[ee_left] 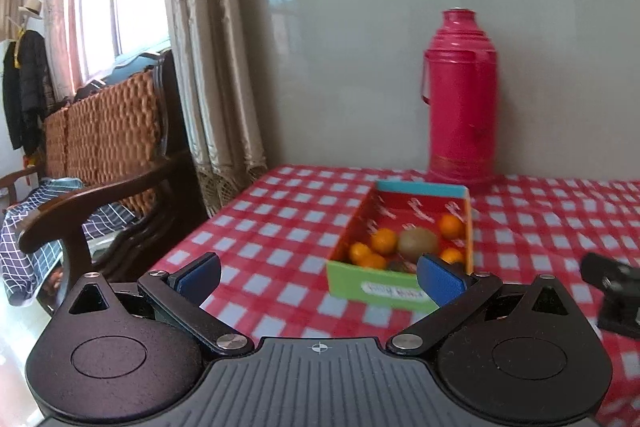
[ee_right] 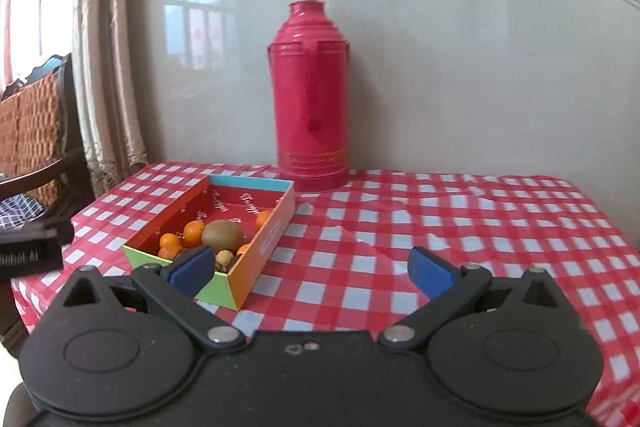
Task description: Organize fruits
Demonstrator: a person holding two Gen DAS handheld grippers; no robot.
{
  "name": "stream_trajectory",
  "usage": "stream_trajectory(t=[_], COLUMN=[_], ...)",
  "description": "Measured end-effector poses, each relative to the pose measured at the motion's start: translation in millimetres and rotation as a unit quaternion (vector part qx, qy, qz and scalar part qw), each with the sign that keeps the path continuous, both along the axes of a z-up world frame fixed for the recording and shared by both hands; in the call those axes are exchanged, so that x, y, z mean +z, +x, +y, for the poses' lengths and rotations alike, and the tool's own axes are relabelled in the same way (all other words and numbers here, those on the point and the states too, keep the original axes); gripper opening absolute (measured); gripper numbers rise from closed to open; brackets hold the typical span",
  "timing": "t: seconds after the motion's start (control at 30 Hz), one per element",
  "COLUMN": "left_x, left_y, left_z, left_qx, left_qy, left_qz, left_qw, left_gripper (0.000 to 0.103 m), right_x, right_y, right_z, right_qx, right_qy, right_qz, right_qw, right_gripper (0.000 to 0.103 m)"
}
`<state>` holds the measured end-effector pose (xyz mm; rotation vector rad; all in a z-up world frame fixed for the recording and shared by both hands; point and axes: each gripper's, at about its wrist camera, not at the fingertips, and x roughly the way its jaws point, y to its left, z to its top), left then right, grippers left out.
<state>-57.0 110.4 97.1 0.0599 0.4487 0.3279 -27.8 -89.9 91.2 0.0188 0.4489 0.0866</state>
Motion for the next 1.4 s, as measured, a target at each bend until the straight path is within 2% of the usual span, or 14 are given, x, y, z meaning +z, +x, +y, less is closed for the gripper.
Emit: stream_trajectory(t=[0.13,0.27,0.6,1.4], left_x=[4.4,6.7,-0.6,-2.3], left_y=[-22.9,-30.1,-23.7,-22.5], left_z=[-4.0,-4.7,1.9,4.2], left_qx=[-0.008,-0.015,-0.014,-0.011], left_qy=[-0.007,-0.008,-0.024,-0.027], left_qz=[-0.001,-0.003,0.009,0.007], left_qw=[0.9999,0.9998,0.9996,0.9996], left_gripper=[0.103,0.103,0.103,0.103], right_x=[1.1,1.0,1.3,0.6], right_y=[-16.8,-25.3,-23.9,-21.1], right_z=[5.4,12.9,15.5,14.1], right_qx=[-0.008,0.000,0.005,-0.001], right_qy=[-0.016,-0.030,-0.032,-0.025], right_qz=[-0.003,-0.010,-0.013,-0.010], right_qw=[1.000,1.000,0.999,1.000], right_gripper=[0.097,0.097,0.097,0.097])
